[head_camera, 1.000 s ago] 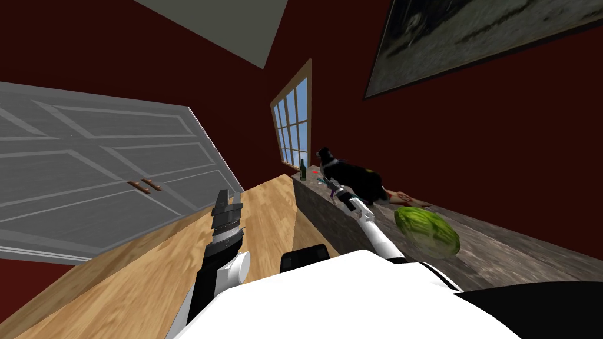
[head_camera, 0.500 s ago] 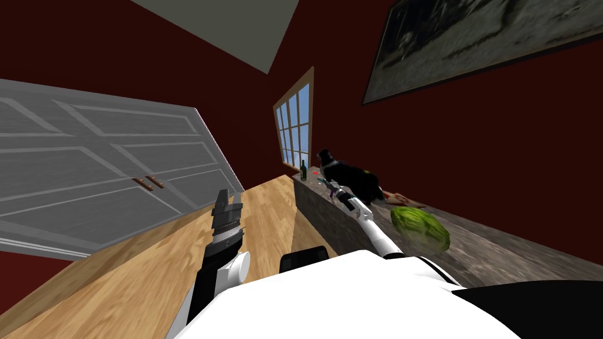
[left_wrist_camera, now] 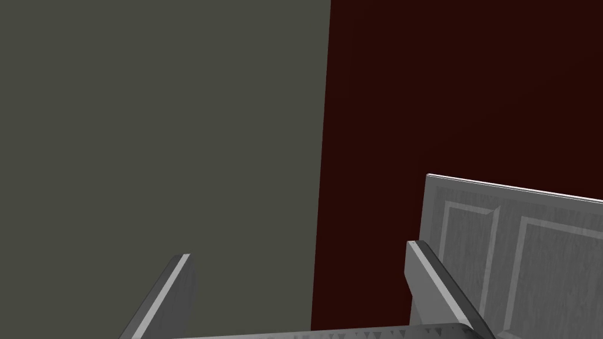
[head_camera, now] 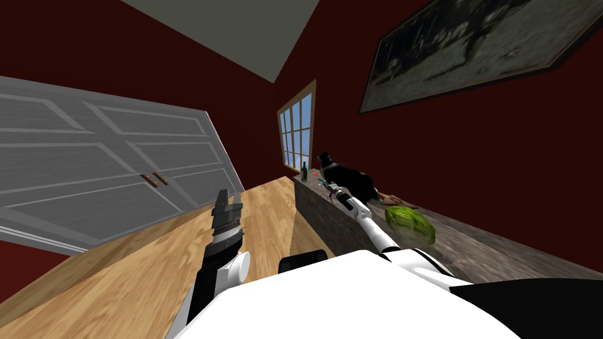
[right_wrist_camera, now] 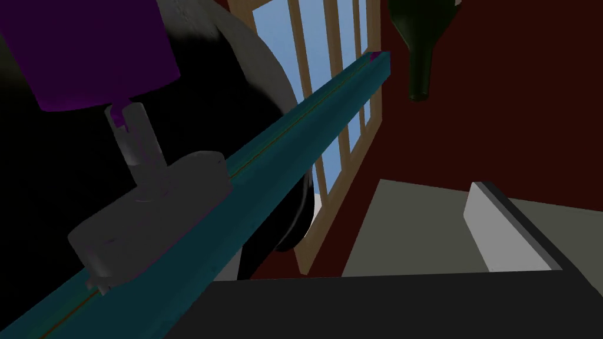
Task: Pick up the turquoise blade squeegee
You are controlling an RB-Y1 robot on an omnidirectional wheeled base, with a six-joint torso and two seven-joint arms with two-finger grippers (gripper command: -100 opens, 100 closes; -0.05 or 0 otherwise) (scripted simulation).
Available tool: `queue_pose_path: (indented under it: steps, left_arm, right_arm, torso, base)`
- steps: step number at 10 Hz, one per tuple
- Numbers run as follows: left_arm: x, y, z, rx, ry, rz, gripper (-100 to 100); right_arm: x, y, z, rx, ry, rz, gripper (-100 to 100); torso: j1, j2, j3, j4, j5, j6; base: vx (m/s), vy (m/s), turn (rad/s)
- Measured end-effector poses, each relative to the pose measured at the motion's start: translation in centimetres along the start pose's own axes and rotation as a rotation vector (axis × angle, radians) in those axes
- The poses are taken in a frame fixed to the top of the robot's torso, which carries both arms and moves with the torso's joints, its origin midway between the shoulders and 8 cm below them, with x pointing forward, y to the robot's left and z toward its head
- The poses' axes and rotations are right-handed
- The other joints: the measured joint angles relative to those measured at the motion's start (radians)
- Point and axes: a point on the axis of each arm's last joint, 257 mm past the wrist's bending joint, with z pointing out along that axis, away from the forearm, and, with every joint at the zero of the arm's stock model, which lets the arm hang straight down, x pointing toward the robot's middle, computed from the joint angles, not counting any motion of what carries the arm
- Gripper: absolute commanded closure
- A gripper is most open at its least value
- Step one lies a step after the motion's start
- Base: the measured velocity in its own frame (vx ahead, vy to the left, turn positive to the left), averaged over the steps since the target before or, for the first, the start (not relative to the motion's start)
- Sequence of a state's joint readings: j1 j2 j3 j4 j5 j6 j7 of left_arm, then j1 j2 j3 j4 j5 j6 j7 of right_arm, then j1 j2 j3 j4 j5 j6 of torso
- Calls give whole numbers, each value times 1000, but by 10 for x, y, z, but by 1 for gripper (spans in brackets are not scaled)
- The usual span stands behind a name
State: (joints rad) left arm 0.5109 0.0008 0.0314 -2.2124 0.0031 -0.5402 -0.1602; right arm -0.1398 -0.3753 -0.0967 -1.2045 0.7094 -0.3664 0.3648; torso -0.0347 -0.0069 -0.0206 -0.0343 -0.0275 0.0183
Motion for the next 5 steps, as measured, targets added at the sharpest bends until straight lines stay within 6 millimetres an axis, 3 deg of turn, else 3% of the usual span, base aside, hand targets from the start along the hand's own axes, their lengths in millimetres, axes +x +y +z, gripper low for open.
queue_pose_path:
  steps: [5]
  left_arm:
    - [0, 0, 0, 0, 0, 0, 0]
  right_arm:
    - [39, -22, -12, 22, 109, -108, -100]
  torso:
    - [-13, -7, -9, -12, -9, 6]
  base:
    - [-40, -4, 6]
